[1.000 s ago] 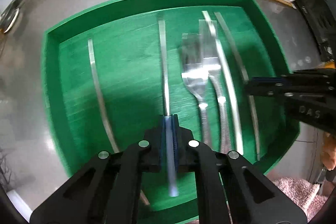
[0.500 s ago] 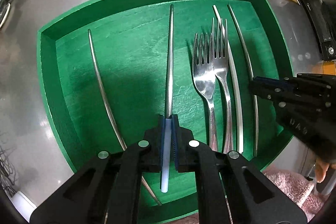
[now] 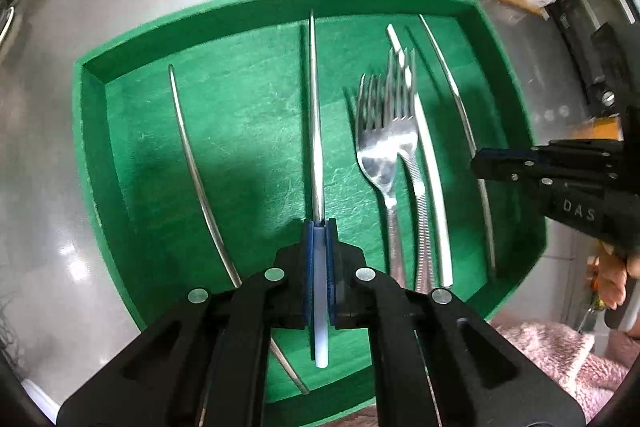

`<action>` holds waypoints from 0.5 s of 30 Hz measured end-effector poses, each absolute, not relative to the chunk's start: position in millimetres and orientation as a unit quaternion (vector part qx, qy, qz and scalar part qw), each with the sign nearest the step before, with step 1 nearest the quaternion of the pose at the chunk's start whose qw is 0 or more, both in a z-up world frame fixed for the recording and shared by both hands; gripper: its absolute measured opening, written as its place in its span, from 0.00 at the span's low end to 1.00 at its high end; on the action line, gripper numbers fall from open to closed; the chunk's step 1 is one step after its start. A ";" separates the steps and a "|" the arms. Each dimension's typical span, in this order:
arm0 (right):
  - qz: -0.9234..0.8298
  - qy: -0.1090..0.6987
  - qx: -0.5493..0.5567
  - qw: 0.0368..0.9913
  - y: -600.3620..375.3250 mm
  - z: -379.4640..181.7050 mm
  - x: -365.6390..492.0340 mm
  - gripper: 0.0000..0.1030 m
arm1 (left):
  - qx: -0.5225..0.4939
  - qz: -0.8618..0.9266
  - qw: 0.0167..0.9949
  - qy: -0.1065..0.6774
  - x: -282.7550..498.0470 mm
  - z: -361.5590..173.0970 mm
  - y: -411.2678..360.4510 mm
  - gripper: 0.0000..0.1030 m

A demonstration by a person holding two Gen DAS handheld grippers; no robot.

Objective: Organize utensils
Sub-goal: 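Lift both chopsticks and carry them toward the orange holder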

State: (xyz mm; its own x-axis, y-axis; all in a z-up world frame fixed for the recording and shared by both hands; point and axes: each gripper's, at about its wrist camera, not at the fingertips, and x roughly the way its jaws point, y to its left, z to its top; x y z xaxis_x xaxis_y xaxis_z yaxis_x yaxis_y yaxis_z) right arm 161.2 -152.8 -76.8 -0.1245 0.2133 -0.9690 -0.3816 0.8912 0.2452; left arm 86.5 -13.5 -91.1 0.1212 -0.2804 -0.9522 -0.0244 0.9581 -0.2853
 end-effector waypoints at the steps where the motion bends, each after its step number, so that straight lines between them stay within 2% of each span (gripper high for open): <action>1: 0.236 0.712 -0.044 0.660 -157.3 -72.6 161.4 0.05 | -0.120 -0.090 0.749 0.645 82.1 -86.1 -10.9 0.04; 6: 0.283 0.677 0.015 0.679 -189.6 -53.1 162.7 0.05 | -0.155 -0.107 0.799 0.571 61.5 -58.3 -1.7 0.04; 15: 0.340 0.506 0.034 0.792 -191.3 6.7 181.4 0.05 | -0.190 -0.070 0.903 0.380 48.1 -2.6 24.9 0.04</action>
